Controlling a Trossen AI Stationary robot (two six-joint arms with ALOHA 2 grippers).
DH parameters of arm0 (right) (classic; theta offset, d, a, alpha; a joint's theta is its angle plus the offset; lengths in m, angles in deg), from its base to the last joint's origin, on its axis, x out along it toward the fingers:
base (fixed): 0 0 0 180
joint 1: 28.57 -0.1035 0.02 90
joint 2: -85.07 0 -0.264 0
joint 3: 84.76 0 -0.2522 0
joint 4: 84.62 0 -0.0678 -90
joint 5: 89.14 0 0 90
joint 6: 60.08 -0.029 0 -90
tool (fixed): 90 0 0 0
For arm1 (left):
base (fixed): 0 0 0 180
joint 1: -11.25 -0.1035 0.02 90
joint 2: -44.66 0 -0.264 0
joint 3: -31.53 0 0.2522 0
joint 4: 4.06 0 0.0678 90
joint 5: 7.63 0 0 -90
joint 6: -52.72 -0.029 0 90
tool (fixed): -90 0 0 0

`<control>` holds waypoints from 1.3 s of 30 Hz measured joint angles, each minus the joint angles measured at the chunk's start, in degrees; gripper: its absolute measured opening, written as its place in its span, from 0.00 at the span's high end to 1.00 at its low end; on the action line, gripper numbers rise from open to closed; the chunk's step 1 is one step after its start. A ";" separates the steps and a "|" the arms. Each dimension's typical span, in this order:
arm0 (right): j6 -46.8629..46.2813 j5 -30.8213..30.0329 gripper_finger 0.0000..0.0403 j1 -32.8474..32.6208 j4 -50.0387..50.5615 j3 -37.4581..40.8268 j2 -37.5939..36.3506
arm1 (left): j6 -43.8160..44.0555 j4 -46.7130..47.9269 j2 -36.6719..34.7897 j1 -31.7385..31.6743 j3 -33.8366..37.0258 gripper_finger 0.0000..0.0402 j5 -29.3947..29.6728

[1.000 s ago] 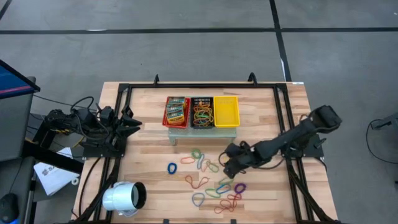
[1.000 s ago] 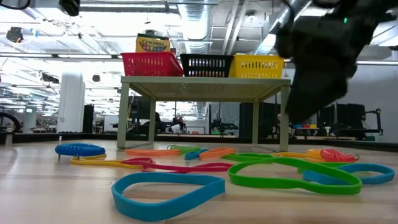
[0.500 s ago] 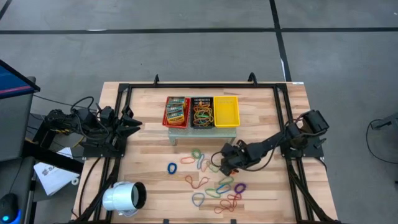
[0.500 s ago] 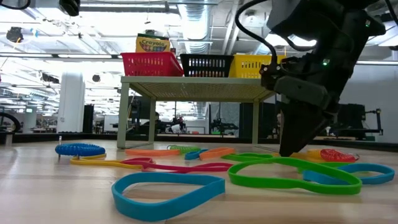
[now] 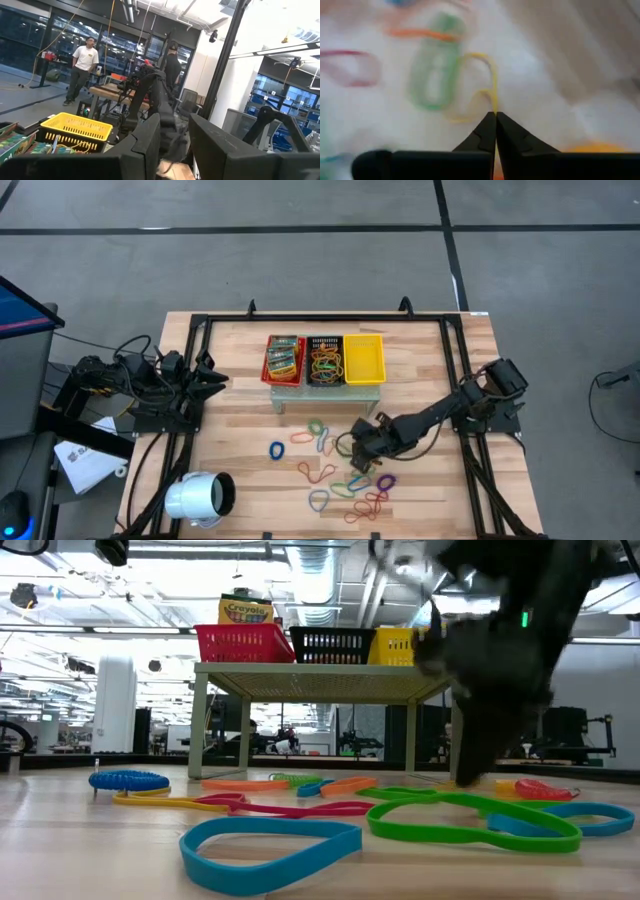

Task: Pick & Place Office Desk Supplies
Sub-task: Put the yellow rubber band into the black bin on the shelf

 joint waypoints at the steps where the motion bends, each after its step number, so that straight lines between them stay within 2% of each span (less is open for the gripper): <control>1: 0.52 -0.24 0.99 -0.08 0.69 -1.21 -0.99 | 0.00 0.00 0.00 0.02 0.00 0.75 0.00; 11: 9.84 -8.97 1.00 -0.55 4.47 -10.58 -9.19 | 0.01 -0.04 0.02 0.02 0.00 0.75 0.00; 17: 21.85 -14.97 1.00 4.23 4.39 -16.39 -12.98 | -0.02 -0.07 0.02 0.00 0.00 0.75 0.00; 26: 36.99 -15.01 1.00 18.15 4.36 -24.19 -12.08 | 0.00 -0.11 0.02 0.00 0.00 0.75 0.00; 33: 38.19 -13.30 1.00 26.86 2.57 -24.36 -11.54 | -0.02 -0.09 0.02 0.02 0.00 0.75 0.00; 39: 38.17 -11.97 0.99 29.71 -0.10 -24.33 -8.78 | -0.04 -0.07 0.02 0.02 0.00 0.75 -0.01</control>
